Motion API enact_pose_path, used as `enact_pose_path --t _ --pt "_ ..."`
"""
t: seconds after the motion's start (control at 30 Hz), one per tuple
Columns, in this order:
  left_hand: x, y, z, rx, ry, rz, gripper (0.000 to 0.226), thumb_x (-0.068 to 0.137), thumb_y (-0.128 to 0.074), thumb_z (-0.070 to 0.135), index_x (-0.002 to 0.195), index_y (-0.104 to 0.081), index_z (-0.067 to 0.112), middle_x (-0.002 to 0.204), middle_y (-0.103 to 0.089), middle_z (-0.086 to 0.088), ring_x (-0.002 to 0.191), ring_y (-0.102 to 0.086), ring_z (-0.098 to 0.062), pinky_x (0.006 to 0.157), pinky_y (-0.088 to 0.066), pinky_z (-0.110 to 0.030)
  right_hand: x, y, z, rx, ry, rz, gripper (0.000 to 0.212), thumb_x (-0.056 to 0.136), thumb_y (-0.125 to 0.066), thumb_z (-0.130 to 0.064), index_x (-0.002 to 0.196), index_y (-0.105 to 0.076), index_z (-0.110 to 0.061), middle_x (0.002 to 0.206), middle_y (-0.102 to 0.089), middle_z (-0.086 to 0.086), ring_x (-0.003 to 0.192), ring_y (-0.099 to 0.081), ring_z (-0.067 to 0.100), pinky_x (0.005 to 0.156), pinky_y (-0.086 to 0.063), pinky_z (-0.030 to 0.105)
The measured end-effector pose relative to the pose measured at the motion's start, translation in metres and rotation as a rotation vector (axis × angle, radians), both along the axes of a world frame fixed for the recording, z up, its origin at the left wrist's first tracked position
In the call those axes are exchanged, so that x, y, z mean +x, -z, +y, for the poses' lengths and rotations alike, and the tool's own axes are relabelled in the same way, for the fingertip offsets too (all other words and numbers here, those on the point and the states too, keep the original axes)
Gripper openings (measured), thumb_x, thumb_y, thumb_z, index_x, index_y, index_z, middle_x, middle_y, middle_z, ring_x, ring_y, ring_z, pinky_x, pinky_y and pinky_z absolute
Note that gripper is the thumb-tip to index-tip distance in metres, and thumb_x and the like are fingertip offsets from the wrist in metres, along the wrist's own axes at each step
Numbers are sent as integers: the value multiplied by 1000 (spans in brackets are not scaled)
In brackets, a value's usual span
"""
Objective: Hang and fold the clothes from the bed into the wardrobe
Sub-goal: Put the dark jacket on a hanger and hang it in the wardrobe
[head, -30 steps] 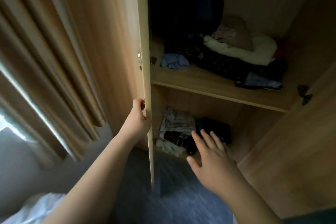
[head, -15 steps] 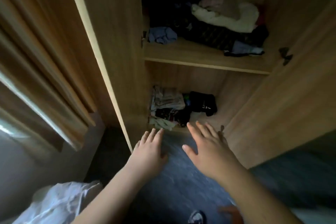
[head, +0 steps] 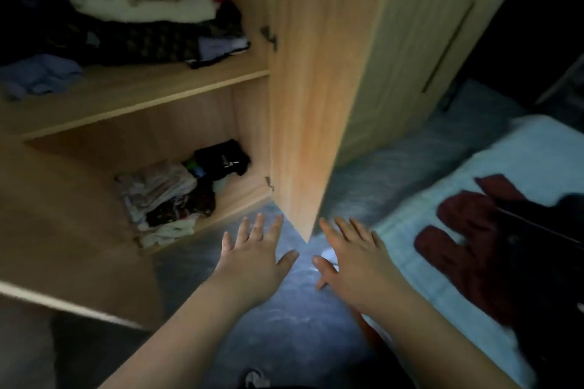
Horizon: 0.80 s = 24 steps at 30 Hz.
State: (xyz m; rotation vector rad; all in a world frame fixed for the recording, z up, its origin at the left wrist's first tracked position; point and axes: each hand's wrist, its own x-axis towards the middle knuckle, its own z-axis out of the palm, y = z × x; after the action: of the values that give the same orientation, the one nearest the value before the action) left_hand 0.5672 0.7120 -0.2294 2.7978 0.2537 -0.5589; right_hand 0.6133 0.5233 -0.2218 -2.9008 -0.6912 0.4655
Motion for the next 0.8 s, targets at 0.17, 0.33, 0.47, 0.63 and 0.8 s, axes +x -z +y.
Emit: enact_pose_path --t 0.17,0.33,0.47,0.63,0.8 --pt "26 -8 -92 -33 156 -52 74 97 -22 67 155 12 37 166 7 -1 153 8 -28 122 -3 -53 -10 -7 -109 30 216 -41 94 72 2 -73 158 -8 -35 167 -11 -3 153 -6 23 121 -13 49" --pt "36 -12 -210 -94 316 -88 73 98 -29 64 157 2 35 166 -6 -1 153 -1 -26 121 -12 -50 -39 -12 -234 9 416 -34 98 66 7 -73 157 -3 -38 167 -5 -6 154 -1 19 122 -9 47" --pt "30 -10 -324 -144 493 -84 73 97 -33 63 157 -1 35 166 -8 0 153 -2 -25 122 -13 -49 -77 -15 -338 34 567 -53 84 82 -8 -74 157 -2 -38 167 -3 -7 154 1 19 122 -7 46" --pt "22 -6 -446 -206 701 -95 72 98 -34 62 157 -3 37 166 -7 3 153 -2 -21 123 -12 -45 -116 -14 -444 55 744 -52 72 98 -32 -63 158 -3 -36 167 -3 -4 154 4 20 124 -6 47" --pt "39 -1 -511 -254 793 -99 72 97 -38 61 157 -6 38 166 -11 2 153 -4 -21 123 -14 -37 -118 -14 -505 88 852 -35 72 98 -35 -60 159 -3 -35 167 -2 -5 153 5 19 124 -8 44"
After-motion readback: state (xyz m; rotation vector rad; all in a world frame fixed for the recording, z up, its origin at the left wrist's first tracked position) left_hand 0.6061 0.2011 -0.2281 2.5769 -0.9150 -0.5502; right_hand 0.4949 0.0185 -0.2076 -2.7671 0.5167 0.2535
